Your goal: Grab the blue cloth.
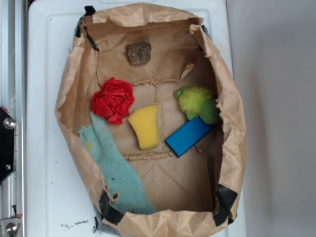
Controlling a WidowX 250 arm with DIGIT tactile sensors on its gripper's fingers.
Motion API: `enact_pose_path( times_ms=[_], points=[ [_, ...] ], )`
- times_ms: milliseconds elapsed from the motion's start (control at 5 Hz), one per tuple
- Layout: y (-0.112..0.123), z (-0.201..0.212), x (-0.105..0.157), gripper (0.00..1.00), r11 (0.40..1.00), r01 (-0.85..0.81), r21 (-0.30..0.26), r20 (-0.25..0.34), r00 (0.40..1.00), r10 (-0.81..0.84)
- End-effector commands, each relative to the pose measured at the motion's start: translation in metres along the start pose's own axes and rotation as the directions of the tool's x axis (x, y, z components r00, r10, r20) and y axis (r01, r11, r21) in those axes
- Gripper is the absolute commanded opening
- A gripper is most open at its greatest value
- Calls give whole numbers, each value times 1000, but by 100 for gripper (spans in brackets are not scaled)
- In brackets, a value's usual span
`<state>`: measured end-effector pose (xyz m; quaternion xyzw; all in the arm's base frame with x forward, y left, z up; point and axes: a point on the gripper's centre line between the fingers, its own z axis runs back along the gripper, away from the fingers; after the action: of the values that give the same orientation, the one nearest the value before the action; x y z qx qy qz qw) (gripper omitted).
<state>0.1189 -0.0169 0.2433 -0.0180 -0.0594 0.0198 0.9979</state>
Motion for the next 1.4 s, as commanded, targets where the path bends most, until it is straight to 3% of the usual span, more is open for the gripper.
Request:
enact_pose_path(
  times_ms=[0, 400, 800, 1200],
  points=[
    [0, 0, 0, 100, 1000, 0, 0, 0, 1000, 0],
    [-6, -21, 56, 100, 999, -6, 42, 104, 995, 2],
    [7, -49, 100, 100, 995, -2, 96, 126, 992, -10],
    [19, -80, 138, 100, 995, -5, 96, 99, 995, -5]
  ],
)
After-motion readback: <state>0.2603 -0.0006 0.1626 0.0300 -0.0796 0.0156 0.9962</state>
